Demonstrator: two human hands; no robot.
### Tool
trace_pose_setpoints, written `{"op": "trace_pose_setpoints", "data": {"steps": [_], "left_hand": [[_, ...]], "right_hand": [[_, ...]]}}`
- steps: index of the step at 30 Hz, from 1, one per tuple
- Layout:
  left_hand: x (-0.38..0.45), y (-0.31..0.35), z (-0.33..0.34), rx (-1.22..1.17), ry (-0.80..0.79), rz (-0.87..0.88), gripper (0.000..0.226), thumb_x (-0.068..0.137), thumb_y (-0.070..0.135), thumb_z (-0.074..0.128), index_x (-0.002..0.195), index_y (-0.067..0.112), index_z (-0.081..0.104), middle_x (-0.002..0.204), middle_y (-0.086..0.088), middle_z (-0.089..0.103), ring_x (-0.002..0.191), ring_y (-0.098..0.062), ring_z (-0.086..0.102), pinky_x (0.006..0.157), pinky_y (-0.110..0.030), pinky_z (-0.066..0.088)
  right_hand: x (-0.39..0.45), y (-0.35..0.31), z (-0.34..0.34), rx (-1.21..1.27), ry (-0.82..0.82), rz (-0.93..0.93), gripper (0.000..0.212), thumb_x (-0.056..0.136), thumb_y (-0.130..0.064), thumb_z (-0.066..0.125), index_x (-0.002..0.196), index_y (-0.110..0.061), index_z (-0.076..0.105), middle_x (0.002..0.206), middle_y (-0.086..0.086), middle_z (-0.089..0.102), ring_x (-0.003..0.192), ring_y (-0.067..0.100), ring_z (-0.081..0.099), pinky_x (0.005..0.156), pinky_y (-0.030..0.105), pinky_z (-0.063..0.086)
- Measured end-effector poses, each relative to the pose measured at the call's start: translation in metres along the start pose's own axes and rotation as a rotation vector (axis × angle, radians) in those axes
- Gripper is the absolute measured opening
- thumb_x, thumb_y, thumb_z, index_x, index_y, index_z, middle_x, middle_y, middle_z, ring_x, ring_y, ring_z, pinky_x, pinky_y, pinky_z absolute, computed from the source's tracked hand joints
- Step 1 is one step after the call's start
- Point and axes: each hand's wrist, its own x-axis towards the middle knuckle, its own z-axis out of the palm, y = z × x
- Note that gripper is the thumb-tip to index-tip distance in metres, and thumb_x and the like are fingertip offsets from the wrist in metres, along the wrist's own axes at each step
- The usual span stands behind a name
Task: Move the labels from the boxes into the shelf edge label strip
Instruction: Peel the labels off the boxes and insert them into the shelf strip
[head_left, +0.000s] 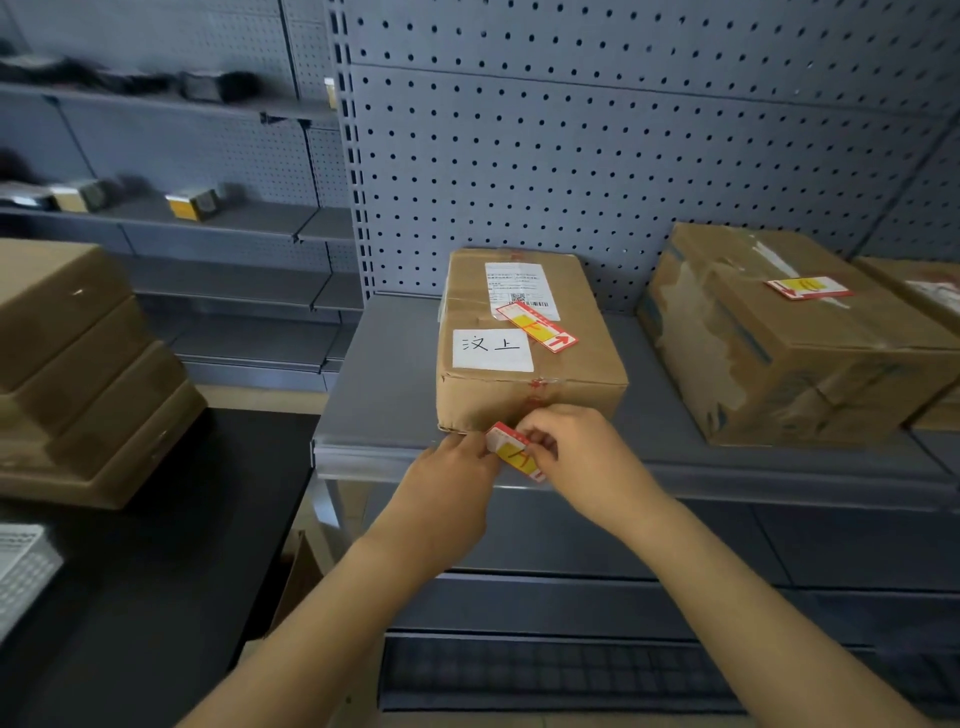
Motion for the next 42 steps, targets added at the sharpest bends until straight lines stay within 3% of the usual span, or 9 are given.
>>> {"op": "trace_pose_setpoints", "data": {"steps": [4, 7, 16, 19, 23, 30, 34, 39, 42], "left_hand": [[-0.002, 0.003, -0.003, 0.062, 0.011, 0.007, 0.038, 0.088, 0.009, 0.050, 0.125, 0.019, 0.049, 0.124, -0.002, 0.053, 0.110, -0.022, 0.052, 0.090, -0.033, 0.044], [0.002, 0.004, -0.011, 0.090, 0.043, 0.012, 0.030, 0.087, 0.009, 0.048, 0.115, 0.020, 0.054, 0.111, -0.001, 0.061, 0.095, -0.021, 0.058, 0.079, -0.030, 0.045], [0.012, 0.018, -0.038, 0.089, 0.094, 0.067, 0.022, 0.094, 0.019, 0.045, 0.111, 0.023, 0.057, 0.106, 0.002, 0.065, 0.088, -0.020, 0.062, 0.067, -0.025, 0.040], [0.027, 0.029, -0.051, 0.099, 0.109, 0.112, 0.025, 0.094, 0.020, 0.045, 0.115, 0.025, 0.058, 0.112, 0.003, 0.065, 0.097, -0.020, 0.061, 0.073, -0.026, 0.045], [0.044, 0.055, -0.061, 0.130, 0.074, 0.181, 0.023, 0.094, 0.029, 0.047, 0.112, 0.022, 0.060, 0.111, -0.004, 0.065, 0.101, -0.026, 0.060, 0.084, -0.034, 0.050], [0.076, 0.137, -0.040, 0.168, -0.032, 0.494, 0.029, 0.091, 0.040, 0.047, 0.112, 0.020, 0.054, 0.113, -0.003, 0.061, 0.103, -0.025, 0.058, 0.082, -0.035, 0.043], [0.092, 0.199, -0.027, 0.103, -0.044, 0.613, 0.036, 0.091, 0.046, 0.046, 0.117, 0.022, 0.053, 0.115, -0.001, 0.061, 0.103, -0.023, 0.058, 0.079, -0.033, 0.042], [0.114, 0.298, -0.015, -0.038, -0.124, 0.842, 0.035, 0.093, 0.043, 0.047, 0.122, 0.025, 0.052, 0.122, 0.004, 0.060, 0.109, -0.016, 0.055, 0.093, -0.035, 0.040], [0.122, 0.366, -0.009, -0.124, -0.130, 0.952, 0.033, 0.092, 0.043, 0.047, 0.120, 0.026, 0.053, 0.117, 0.007, 0.061, 0.106, -0.013, 0.056, 0.092, -0.031, 0.039]], "right_hand": [[0.000, -0.001, 0.001, -0.086, -0.007, -0.016, 0.015, 0.090, -0.018, 0.059, 0.101, -0.021, 0.067, 0.102, -0.002, 0.064, 0.088, 0.015, 0.058, 0.073, 0.036, 0.054], [0.000, -0.001, 0.000, -0.120, -0.026, -0.038, 0.021, 0.091, -0.021, 0.057, 0.111, -0.023, 0.066, 0.108, -0.001, 0.065, 0.099, 0.018, 0.056, 0.080, 0.038, 0.053], [-0.012, 0.000, -0.007, -0.165, -0.042, -0.067, 0.037, 0.086, -0.008, 0.061, 0.121, -0.020, 0.059, 0.117, 0.002, 0.060, 0.110, 0.022, 0.050, 0.088, 0.040, 0.050], [-0.024, 0.004, -0.021, -0.181, -0.008, -0.037, 0.034, 0.083, -0.006, 0.060, 0.115, -0.017, 0.060, 0.110, 0.006, 0.061, 0.105, 0.026, 0.054, 0.081, 0.042, 0.051], [-0.048, 0.022, -0.046, -0.175, -0.021, 0.099, 0.034, 0.084, -0.014, 0.063, 0.117, -0.019, 0.062, 0.110, 0.006, 0.064, 0.103, 0.023, 0.058, 0.085, 0.040, 0.051], [-0.128, 0.073, -0.099, -0.199, 0.052, 0.404, 0.031, 0.086, -0.027, 0.065, 0.117, -0.019, 0.062, 0.108, 0.005, 0.067, 0.098, 0.019, 0.060, 0.080, 0.034, 0.052], [-0.178, 0.100, -0.130, -0.186, 0.134, 0.562, 0.038, 0.088, -0.031, 0.063, 0.123, -0.017, 0.058, 0.116, 0.005, 0.064, 0.105, 0.017, 0.058, 0.088, 0.031, 0.049], [-0.250, 0.140, -0.174, -0.208, 0.239, 0.736, 0.039, 0.088, -0.034, 0.062, 0.124, -0.020, 0.056, 0.113, 0.003, 0.063, 0.100, 0.016, 0.057, 0.086, 0.034, 0.050], [-0.294, 0.165, -0.204, -0.233, 0.354, 0.792, 0.037, 0.087, -0.029, 0.061, 0.122, -0.021, 0.057, 0.108, 0.001, 0.064, 0.097, 0.017, 0.059, 0.084, 0.036, 0.051]]}}
